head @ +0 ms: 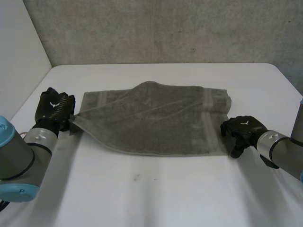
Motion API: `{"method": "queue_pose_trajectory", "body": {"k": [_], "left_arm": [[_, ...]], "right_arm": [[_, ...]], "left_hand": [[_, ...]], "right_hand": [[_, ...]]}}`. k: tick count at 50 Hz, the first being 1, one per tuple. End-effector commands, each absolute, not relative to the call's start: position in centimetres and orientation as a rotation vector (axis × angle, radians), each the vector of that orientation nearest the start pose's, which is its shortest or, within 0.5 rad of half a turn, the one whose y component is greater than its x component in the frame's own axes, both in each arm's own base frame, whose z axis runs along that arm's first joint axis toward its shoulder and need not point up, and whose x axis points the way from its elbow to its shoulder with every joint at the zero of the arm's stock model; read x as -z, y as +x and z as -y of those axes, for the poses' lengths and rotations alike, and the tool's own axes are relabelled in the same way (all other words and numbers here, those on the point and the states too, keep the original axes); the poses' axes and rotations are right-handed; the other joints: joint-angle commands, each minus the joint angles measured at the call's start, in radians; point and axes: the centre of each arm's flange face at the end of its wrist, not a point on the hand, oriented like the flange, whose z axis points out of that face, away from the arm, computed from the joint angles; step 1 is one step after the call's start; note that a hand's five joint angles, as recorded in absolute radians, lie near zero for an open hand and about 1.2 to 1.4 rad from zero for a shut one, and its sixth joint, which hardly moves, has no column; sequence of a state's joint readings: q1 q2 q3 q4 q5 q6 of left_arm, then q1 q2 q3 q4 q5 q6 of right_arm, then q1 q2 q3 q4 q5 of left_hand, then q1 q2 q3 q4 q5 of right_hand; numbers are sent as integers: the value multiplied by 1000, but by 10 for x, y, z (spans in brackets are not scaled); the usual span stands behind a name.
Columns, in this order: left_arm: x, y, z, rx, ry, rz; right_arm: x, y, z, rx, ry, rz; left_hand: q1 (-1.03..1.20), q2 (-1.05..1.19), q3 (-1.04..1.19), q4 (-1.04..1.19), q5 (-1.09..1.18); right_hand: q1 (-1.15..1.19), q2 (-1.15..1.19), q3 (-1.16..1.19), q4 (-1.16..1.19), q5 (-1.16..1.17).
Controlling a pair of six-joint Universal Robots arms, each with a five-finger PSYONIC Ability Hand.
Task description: Fold the towel.
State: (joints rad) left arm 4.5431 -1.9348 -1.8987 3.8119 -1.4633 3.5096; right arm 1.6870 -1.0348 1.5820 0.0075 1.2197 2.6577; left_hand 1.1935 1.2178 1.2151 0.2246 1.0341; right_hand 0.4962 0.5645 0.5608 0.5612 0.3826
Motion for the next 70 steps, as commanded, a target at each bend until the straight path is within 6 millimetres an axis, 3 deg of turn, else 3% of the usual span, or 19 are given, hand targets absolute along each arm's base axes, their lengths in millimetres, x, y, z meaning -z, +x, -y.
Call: {"method": "queue_pose_trajectory", "body": {"k": [1,16,44,49,53,58,62,65,70], "left_arm": [[-156,-197,311,2152,697,-2091],[-156,-197,311,2153,699,-2091],[-156,-196,311,2152,697,-2091],[-156,-197,311,2153,699,-2091],[-156,-197,311,2153,699,-2091],[-156,-196,311,2153,696,-2089],[-157,-196,311,2155,696,-2087],[-157,-196,311,2155,696,-2087],[-157,-197,311,2156,698,-2087]], "right_arm": [[-128,201,317,1520,-1020,-2391],[-114,202,328,1557,-1025,-2386],[-117,206,337,1642,-1035,-2336],[-111,206,336,1622,-1039,-2344],[-110,207,335,1616,-1045,-2338],[-113,207,335,1613,-1039,-2341],[-129,204,333,1646,-1010,-2337],[-137,203,327,1645,-1009,-2334],[-134,203,316,1593,-1011,-2351]], "left_hand": [[203,178,181,1172,188],[203,178,181,1172,188],[203,178,181,1172,188],[203,178,181,1172,188],[203,178,181,1172,188],[203,178,181,1172,188],[203,178,181,1172,188],[203,178,181,1172,188],[203,178,181,1172,188]], "right_hand": [[167,99,103,102,106],[308,240,243,243,247],[452,384,387,387,391],[701,633,636,636,640],[734,665,669,669,673],[628,560,563,563,567],[356,287,291,291,295],[273,205,209,208,212],[252,184,188,187,191]]}}
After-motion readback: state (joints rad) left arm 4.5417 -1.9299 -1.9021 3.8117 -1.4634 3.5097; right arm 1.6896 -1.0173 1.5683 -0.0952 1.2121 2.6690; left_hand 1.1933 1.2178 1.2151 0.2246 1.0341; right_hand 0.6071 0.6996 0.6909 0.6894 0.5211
